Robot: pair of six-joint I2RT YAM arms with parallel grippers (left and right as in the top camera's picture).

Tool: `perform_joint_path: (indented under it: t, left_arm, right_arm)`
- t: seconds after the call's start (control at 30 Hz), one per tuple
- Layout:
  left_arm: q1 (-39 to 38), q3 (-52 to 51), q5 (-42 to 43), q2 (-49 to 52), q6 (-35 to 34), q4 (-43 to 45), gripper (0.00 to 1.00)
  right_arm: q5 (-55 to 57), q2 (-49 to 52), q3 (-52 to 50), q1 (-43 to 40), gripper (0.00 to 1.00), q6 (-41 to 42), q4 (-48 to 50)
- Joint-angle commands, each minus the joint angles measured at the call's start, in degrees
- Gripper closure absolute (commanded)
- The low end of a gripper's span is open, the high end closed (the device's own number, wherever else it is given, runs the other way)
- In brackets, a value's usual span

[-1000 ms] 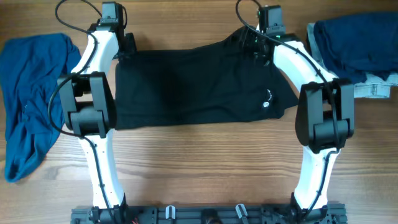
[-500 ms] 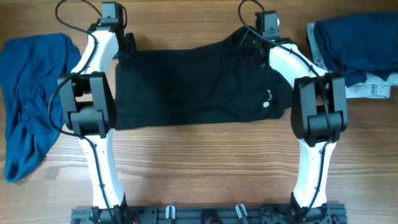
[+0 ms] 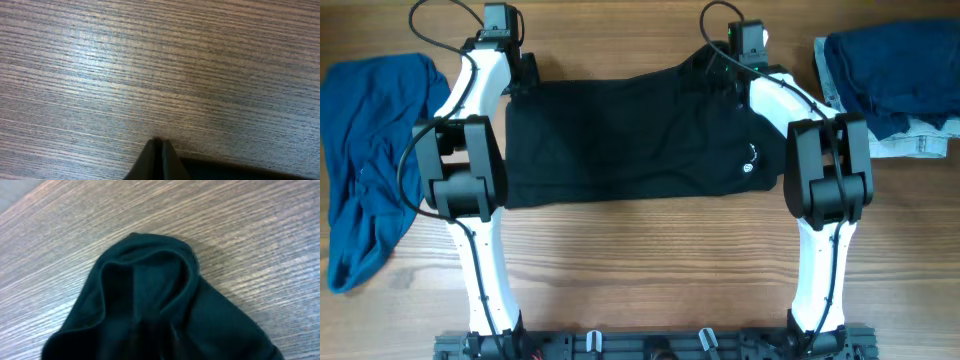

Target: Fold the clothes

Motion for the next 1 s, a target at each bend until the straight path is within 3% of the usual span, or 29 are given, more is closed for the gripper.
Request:
perform_joint_path:
  t: [0.0,0.13,0.4,0.77,0.97]
  left_arm:
    - [0.13,-0.37,-1.44,0.39,-0.96,-0.44,0.96]
    - [0.33,-0.35,-4.42,0.02,-0.98,0.42,0.96]
    - [0.55,-0.31,-4.35,-8.70,-0.98,-0.42,0.96]
    - [0.61,-0.33,-4.39,-13.18,-0.98,-13.49,0.96]
    - [0.79,-0.50,-4.39,-12.70,-1.01,-18.51,0.96]
  right_arm:
    - [0.72,2.05,1.05,-0.20,0.96,-0.70,-0.13]
    - [0.74,-0.57,1.29,-0.22,0.96,-2.47,-1.31]
    - [0.55,-16.15,1.29,-0.50,0.96,-7.23,-8.63]
    - [-2.99,-24.81,1.16,-5.03,0.96,-7.58,-45.90]
    - [-4.00,-24.81,-2.93,-4.98,0.96,-8.94,-48.96]
